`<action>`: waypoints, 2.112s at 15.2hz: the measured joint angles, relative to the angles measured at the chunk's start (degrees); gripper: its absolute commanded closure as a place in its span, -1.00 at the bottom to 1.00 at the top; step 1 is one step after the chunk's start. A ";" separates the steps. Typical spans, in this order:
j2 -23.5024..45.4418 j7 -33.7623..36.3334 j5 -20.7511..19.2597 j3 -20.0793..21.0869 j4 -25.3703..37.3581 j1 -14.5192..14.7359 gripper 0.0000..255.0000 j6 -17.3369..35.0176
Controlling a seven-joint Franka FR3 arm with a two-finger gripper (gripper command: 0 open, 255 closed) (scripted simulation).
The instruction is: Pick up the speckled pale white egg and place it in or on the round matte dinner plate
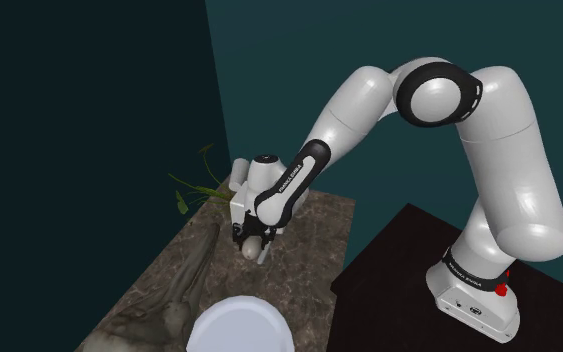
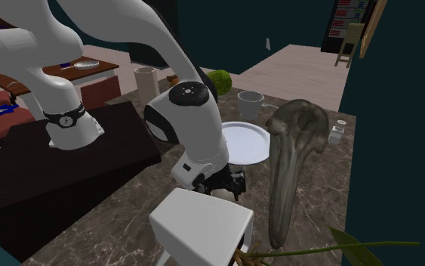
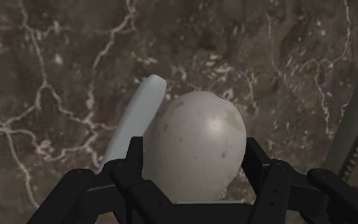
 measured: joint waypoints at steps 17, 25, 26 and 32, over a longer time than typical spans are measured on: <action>-10.19 1.42 0.52 0.64 -1.96 -0.71 1.00 -8.12; -13.45 8.42 -0.23 1.70 -5.42 4.59 1.00 -6.65; -13.71 9.90 -0.45 1.87 -6.01 5.75 1.00 -6.10; -14.29 19.17 -2.65 2.17 -6.94 12.95 1.00 -4.35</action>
